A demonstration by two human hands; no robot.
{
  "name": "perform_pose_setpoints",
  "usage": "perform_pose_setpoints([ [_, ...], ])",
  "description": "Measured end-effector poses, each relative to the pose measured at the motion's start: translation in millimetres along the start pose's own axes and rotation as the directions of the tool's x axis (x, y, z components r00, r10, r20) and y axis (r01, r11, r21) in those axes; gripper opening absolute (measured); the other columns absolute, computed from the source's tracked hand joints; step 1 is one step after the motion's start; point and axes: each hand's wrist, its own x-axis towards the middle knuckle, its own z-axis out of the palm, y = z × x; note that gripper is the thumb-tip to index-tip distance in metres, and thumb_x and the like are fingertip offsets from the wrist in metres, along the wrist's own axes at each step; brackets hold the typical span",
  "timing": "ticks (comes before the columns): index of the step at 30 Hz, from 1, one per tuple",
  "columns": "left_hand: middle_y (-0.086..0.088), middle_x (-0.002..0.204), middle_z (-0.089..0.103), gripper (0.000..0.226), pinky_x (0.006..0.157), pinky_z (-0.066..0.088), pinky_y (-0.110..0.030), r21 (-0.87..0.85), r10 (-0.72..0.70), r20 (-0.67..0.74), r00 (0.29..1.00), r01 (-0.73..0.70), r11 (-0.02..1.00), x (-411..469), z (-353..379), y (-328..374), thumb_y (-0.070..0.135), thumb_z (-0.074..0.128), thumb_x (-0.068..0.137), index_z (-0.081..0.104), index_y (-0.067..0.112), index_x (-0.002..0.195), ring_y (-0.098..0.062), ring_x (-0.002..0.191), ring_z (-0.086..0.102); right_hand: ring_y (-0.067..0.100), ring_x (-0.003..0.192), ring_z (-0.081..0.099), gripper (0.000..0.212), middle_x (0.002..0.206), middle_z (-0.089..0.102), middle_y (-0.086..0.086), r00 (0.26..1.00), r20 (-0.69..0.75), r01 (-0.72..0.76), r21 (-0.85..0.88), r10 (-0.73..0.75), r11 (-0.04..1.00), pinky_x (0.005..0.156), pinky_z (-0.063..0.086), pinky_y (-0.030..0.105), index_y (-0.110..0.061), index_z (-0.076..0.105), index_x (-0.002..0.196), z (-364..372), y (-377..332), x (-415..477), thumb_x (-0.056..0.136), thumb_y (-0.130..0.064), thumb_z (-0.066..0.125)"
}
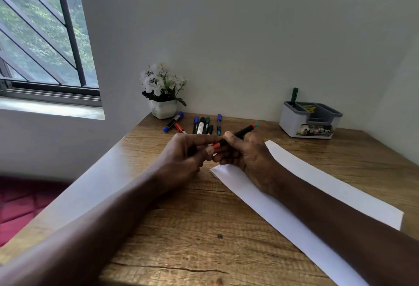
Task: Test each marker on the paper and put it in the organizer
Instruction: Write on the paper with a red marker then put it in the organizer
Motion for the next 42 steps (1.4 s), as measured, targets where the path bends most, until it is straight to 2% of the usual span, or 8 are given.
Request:
perform_pose_setpoints([
  [6, 0.015, 0.11, 0.074, 0.041, 0.083, 0.055, -0.022, 0.314, 0.072, 0.01, 0.997, -0.071, 0.947, -0.3, 4.3, 2.3, 0.017, 0.06, 0.102, 0.062, 0.035, 0.139, 0.003, 0.097, 0.067, 0.033, 0.066, 0.071, 0.037, 0.084, 0.074, 0.028, 0.994, -0.105, -0.016, 0.006, 0.016, 1.0, 0.065, 0.058, 0.038, -0.001, 0.061, 0.099, 2.1, 0.0, 2.2, 0.11, -0.03, 0.04],
  [11, 0.01, 0.084, 0.073, 0.025, 0.064, 0.054, -0.028, 0.353, 0.168, -0.194, 0.966, -0.091, 0.931, -2.1, 5.8, 2.8, 0.03, 0.068, 0.098, 0.07, 0.033, 0.122, -0.009, 0.074, 0.067, 0.03, 0.069, 0.076, 0.048, 0.086, 0.077, 0.022, 0.992, -0.122, -0.002, 0.126, 0.017, 0.992, 0.059, 0.061, 0.032, 0.006, 0.06, 0.111, 1.1, -2.3, 0.5, 0.108, -0.038, 0.042],
  [18, 0.019, 0.081, 0.074, 0.015, 0.062, 0.046, -0.01, 0.346, 0.024, -0.324, 0.946, 0.095, 0.933, -2.9, 3.2, 4.8, 0.045, 0.08, 0.083, 0.073, 0.035, 0.092, 0.002, 0.079, 0.069, 0.017, 0.051, 0.066, 0.036, 0.067, 0.073, 0.004, 0.871, -0.462, 0.121, -0.122, -0.164, 0.985, 0.052, 0.054, 0.027, -0.009, 0.063, 0.103, -24.9, -11.6, 2.3, 0.099, -0.045, 0.06],
  [23, 0.018, 0.092, 0.068, 0.025, 0.071, 0.049, -0.029, 0.503, -0.099, -0.276, 0.956, 0.232, 0.833, 0.0, 2.7, 6.6, 0.058, 0.076, 0.08, 0.071, 0.036, 0.089, -0.002, 0.089, 0.062, 0.017, 0.049, 0.063, 0.031, 0.066, 0.073, 0.006, 0.89, -0.44, 0.062, -0.14, -0.118, 0.988, 0.048, 0.05, 0.024, -0.015, 0.061, 0.092, -21.9, -9.5, 1.6, 0.101, -0.045, 0.058],
  [27, 0.007, 0.122, 0.062, 0.031, 0.099, 0.047, -0.051, 0.574, -0.253, -0.278, 0.927, 0.372, 0.729, 2.6, 1.5, 6.8, 0.068, 0.073, 0.077, 0.069, 0.039, 0.087, -0.019, 0.117, 0.054, 0.017, 0.048, 0.063, 0.035, 0.064, 0.074, 0.005, 0.92, -0.386, 0.017, -0.142, -0.071, 0.99, 0.047, 0.049, 0.024, -0.013, 0.062, 0.089, -17.9, -9.7, 0.7, 0.103, -0.044, 0.053],
  [30, 0.005, 0.133, 0.058, 0.032, 0.105, 0.039, -0.049, 0.585, -0.28, -0.294, 0.914, 0.404, 0.703, 2.3, 2.3, 10.9, 0.07, 0.071, 0.079, 0.069, 0.039, 0.09, -0.021, 0.127, 0.049, 0.016, 0.049, 0.063, 0.042, 0.066, 0.074, 0.006, 0.931, -0.362, -0.017, -0.153, -0.039, 0.988, 0.05, 0.049, 0.025, -0.008, 0.067, 0.095, -17.3, -10.6, 0.7, 0.104, -0.046, 0.051],
  [37, -0.01, 0.16, 0.035, 0.114, 0.12, 0.018, -0.059, 0.738, -0.431, -0.256, 0.865, 0.463, 0.491, -2.9, -6.3, 13.8, 0.103, 0.027, 0.065, 0.04, 0.029, 0.15, -0.031, 0.146, 0.034, 0.016, 0.051, 0.065, 0.044, 0.069, 0.076, 0.007, 0.943, -0.332, -0.035, -0.169, -0.024, 0.985, 0.049, 0.05, 0.024, -0.006, 0.069, 0.101, -18.8, -9.6, 0.5, 0.105, -0.044, 0.047],
  [42, -0.012, 0.171, 0.009, 0.138, 0.123, 0.004, -0.063, 0.788, -0.525, -0.19, 0.829, 0.448, 0.423, -2.1, -6.7, 9.2, 0.107, 0.023, 0.058, 0.019, 0.016, 0.161, -0.03, 0.157, 0.011, 0.016, 0.054, 0.066, 0.041, 0.07, 0.076, 0.007, 0.951, -0.31, -0.044, -0.202, -0.022, 0.978, 0.05, 0.05, 0.024, -0.008, 0.069, 0.098, -17.6, -10.4, -0.9, 0.104, -0.043, 0.049],
])
